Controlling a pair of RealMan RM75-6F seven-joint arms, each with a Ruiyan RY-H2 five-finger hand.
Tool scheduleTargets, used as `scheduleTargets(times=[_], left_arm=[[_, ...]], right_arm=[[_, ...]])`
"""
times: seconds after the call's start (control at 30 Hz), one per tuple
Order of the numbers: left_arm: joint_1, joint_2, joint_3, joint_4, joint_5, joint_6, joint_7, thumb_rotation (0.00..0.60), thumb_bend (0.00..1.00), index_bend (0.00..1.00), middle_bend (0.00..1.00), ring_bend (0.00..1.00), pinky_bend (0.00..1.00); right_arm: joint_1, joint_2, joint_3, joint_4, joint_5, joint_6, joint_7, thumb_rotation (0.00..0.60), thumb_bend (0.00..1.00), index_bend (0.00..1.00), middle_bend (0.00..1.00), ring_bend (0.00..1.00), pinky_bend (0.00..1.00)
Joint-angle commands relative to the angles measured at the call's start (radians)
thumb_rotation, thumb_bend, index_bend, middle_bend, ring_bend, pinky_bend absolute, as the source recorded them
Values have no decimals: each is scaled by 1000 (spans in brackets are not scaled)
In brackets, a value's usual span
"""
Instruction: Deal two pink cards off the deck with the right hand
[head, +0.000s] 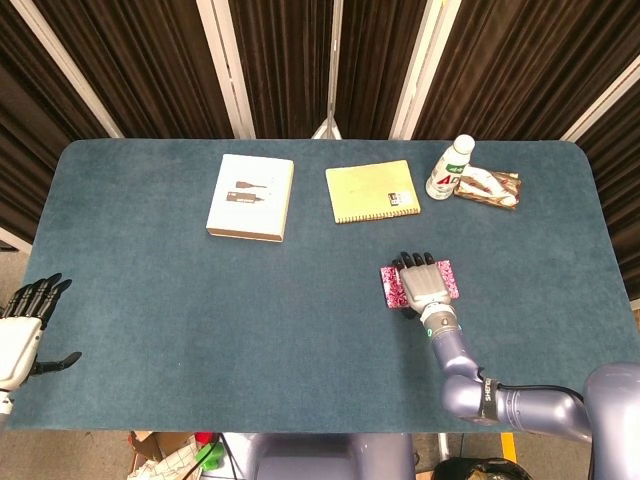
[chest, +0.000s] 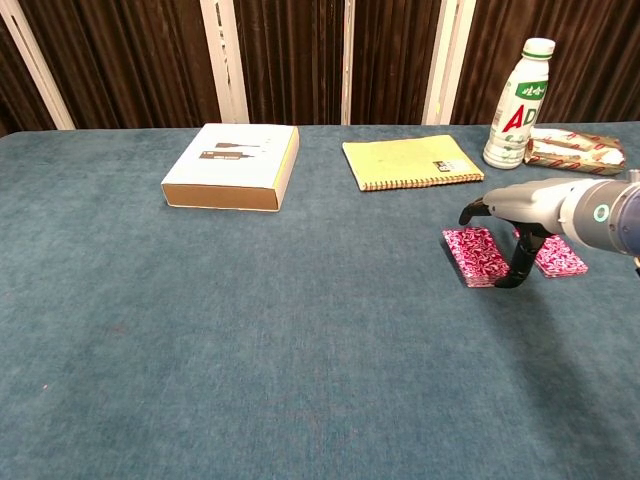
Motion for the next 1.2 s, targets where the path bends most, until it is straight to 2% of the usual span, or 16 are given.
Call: scheduleTargets(times=[0.03,0.23,0.33,0.47,0.57,0.77,1.2], left_arm=[[0,0,0,0,0,1,0,600,23,0,0,0,0],[0,-1,0,1,-1,1,2,600,23,0,0,0,0],[0,-2,-1,1,-2,0,4,600,23,0,0,0,0],[-1,-2,-1,1,-4,-1,5,600,23,0,0,0,0],[-1,-2,-1,1,-3,-1,4,600,23,0,0,0,0],[0,-3,0,0,-2,0,4,600,23,0,0,0,0],[1,-3,1,-1,4,4,3,600,23,0,0,0,0]], right_arm=[[0,-5,-2,9,5,-4,2,600,286,119,0,0,0],[0,-23,-4,37,14,-16,8,600,285,176,0,0,0],[0,-30,-5,49,13,-19,11,600,285,259,22,0,0],[-5,-39,-1,60,-4,-17,27,600,286,420,103,0,0],[-12,-41,3,62,-29,-11,46,600,286,486,130,0,0],[-26,-17,6,28,-68,6,65,600,286,526,139,0,0],[-37,52,25,-91,-65,48,70,600,286,552,141,0,0]])
